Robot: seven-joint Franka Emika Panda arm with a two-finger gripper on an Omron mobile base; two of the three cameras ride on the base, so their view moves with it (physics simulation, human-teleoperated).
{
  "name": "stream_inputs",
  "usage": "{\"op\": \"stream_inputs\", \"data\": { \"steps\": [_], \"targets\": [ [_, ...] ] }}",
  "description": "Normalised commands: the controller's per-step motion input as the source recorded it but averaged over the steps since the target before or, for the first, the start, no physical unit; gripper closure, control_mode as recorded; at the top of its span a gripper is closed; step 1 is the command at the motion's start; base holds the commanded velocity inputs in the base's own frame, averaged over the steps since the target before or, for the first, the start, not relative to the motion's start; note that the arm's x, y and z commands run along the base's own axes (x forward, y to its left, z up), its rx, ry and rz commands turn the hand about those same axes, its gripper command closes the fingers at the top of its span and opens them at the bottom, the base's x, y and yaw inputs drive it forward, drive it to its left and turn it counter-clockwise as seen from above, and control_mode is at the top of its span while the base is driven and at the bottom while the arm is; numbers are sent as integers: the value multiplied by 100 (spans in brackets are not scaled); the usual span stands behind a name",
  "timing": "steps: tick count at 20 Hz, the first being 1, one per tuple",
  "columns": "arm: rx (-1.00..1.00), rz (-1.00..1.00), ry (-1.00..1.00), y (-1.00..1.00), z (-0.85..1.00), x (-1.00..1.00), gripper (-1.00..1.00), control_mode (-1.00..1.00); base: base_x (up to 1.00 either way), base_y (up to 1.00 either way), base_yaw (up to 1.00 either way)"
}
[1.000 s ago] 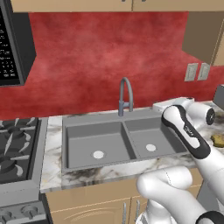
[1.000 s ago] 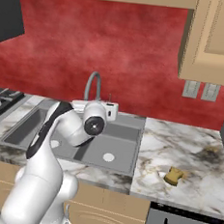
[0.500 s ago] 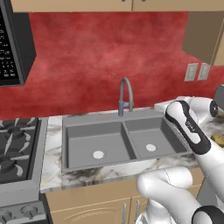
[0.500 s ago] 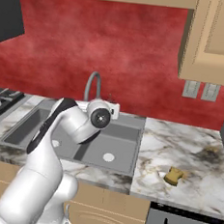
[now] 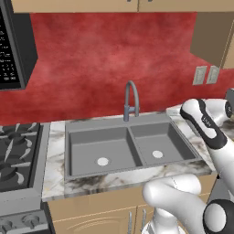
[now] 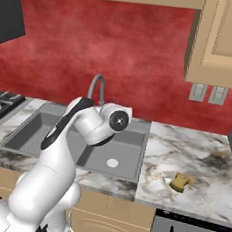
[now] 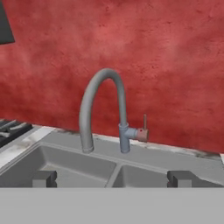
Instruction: Soak the sponge with water for a few seconds and then drop it inside the sink.
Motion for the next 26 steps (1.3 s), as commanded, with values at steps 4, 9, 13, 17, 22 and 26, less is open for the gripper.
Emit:
{"op": "stream_inputs", "data": {
  "steps": [4, 9, 13, 17, 22, 26],
  "targets": [
    [0, 6, 1, -11, -2, 19, -100, -100, 0, 0, 0],
    [0, 7, 0, -1, 0, 22, -100, -100, 0, 0, 0],
    [0, 5, -1, 0, -2, 23, -100, -100, 0, 0, 0],
    [0, 5, -7, 0, -7, 19, -100, -100, 0, 0, 0],
    [0, 6, -10, 0, -5, 8, -100, -100, 0, 0, 0],
    [0, 6, -12, 0, -2, 2, -100, -100, 0, 0, 0]
  ]
}}
